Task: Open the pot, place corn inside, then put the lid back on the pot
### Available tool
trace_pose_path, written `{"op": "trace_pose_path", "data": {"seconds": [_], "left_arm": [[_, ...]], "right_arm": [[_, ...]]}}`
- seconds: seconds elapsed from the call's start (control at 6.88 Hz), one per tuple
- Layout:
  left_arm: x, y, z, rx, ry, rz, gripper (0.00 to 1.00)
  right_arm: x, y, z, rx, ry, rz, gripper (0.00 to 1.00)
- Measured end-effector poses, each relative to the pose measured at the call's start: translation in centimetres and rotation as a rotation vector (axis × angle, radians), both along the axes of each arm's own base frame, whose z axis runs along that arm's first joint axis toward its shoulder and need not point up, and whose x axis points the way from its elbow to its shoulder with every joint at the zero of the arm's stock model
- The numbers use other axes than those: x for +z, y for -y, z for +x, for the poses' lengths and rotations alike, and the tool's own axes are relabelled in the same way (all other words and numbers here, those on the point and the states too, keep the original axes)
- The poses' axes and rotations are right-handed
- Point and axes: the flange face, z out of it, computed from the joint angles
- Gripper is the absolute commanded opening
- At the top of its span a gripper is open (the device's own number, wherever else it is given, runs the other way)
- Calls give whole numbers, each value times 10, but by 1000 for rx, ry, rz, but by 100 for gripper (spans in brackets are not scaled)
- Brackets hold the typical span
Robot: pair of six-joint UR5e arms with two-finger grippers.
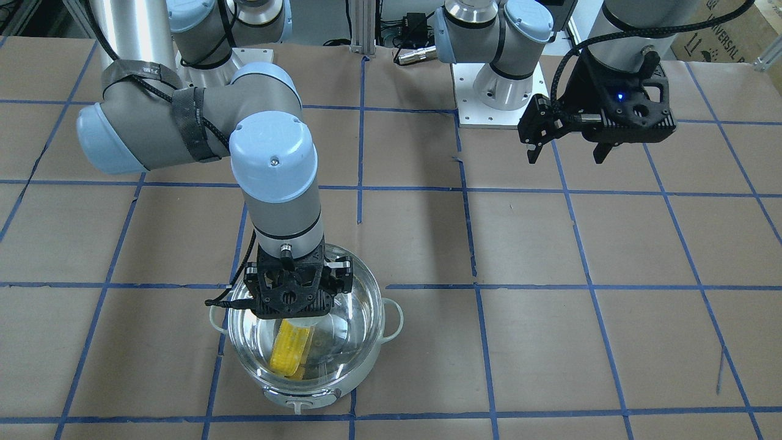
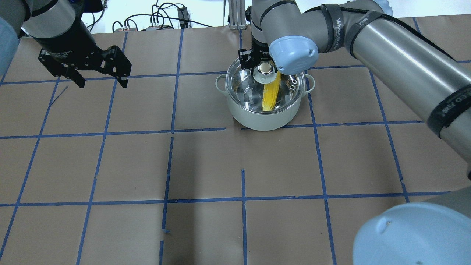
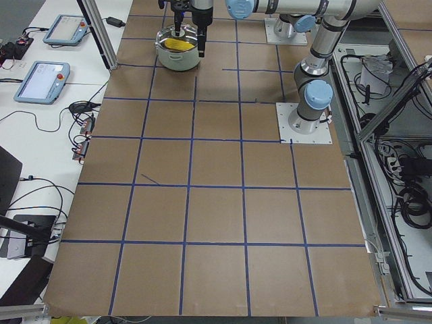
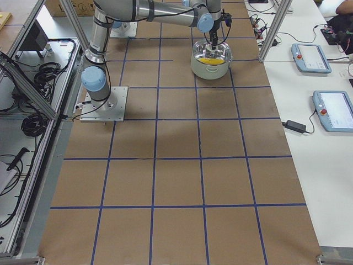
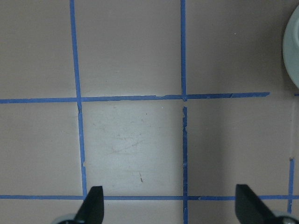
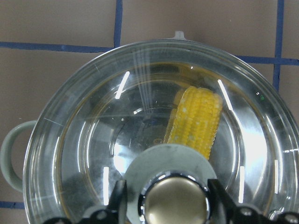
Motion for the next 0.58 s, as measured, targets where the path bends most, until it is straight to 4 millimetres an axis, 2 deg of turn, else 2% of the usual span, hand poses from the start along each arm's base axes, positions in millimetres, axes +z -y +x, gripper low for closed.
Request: {"op": "trace_pose_path", "data": {"seconds": [0.29, 0.58], "left_arm": [[0, 0, 0, 0, 0, 0, 100], [0, 0, 0, 0, 0, -1, 100]], "right_arm": [[12, 8, -3, -3, 2, 32, 100], [42, 15, -24, -8, 4, 22, 100]]}}
